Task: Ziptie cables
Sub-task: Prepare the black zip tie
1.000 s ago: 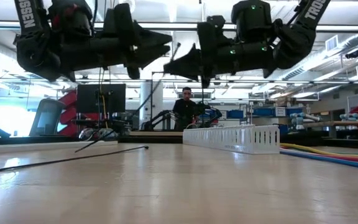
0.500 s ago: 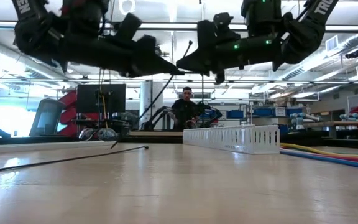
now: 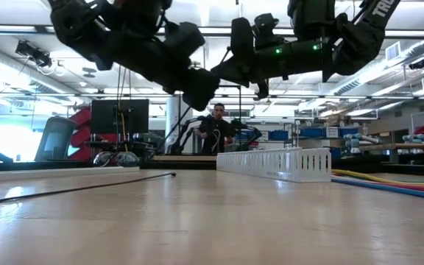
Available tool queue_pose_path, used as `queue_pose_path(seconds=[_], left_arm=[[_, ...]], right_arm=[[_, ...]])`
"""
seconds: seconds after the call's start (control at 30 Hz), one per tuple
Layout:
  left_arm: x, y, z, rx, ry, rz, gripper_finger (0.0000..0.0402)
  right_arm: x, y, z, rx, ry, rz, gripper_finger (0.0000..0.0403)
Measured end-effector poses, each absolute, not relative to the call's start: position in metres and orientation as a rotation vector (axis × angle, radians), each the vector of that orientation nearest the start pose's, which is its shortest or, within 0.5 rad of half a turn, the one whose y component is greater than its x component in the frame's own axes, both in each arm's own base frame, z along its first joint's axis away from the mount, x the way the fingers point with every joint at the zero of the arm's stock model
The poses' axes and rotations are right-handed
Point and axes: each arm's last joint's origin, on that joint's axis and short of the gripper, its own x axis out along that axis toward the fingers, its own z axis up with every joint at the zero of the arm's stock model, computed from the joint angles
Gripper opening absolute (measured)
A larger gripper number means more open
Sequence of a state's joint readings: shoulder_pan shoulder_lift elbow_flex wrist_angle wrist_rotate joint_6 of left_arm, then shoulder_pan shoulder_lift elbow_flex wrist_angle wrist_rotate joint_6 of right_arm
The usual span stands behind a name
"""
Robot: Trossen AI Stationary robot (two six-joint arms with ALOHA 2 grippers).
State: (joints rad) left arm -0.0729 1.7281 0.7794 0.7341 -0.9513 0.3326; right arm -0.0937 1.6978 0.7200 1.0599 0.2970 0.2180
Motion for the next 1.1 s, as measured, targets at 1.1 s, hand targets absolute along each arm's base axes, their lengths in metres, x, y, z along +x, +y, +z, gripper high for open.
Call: queue_pose_path(seconds=[1.1], left_arm=[[0.3448,0.0056,0.1881,0.401,0.283,0.866,0.0093]], right_arm=[[0.3329,-0.0411,0.1991,0.234,-0.087,-0.423,0.0000]])
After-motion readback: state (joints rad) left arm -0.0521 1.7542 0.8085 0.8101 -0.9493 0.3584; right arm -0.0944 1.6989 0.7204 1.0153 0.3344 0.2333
